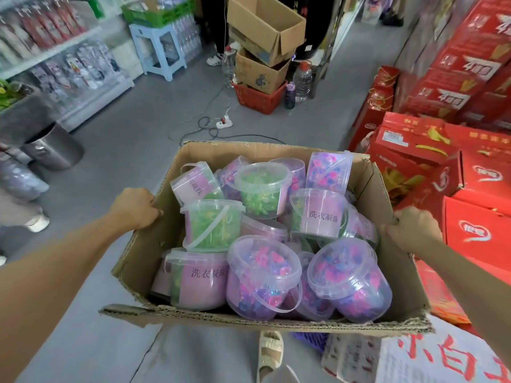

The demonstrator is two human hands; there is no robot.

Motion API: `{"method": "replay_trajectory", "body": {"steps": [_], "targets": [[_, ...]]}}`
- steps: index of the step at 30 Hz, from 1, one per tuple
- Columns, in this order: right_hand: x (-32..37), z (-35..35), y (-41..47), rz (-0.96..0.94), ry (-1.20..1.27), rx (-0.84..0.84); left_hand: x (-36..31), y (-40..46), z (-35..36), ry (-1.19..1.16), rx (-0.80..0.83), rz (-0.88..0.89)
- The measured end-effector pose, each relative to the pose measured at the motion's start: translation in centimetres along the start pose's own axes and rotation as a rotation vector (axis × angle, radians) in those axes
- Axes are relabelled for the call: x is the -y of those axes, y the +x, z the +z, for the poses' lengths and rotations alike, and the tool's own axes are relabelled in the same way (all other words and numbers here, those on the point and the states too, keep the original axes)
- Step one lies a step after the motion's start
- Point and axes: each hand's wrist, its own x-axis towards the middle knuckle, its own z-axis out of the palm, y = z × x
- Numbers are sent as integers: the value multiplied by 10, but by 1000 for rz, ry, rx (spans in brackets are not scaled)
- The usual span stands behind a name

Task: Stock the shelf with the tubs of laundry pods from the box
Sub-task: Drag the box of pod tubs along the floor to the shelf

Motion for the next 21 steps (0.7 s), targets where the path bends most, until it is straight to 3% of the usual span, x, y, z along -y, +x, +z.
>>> {"method": "replay_trajectory", "body": {"steps": [11,21], "targets": [[74,-35,146,64,12,-8,-63,176,-66,-1,15,70],[129,-70,276,247,20,-50,-154,377,-147,187,-12,340]]}}
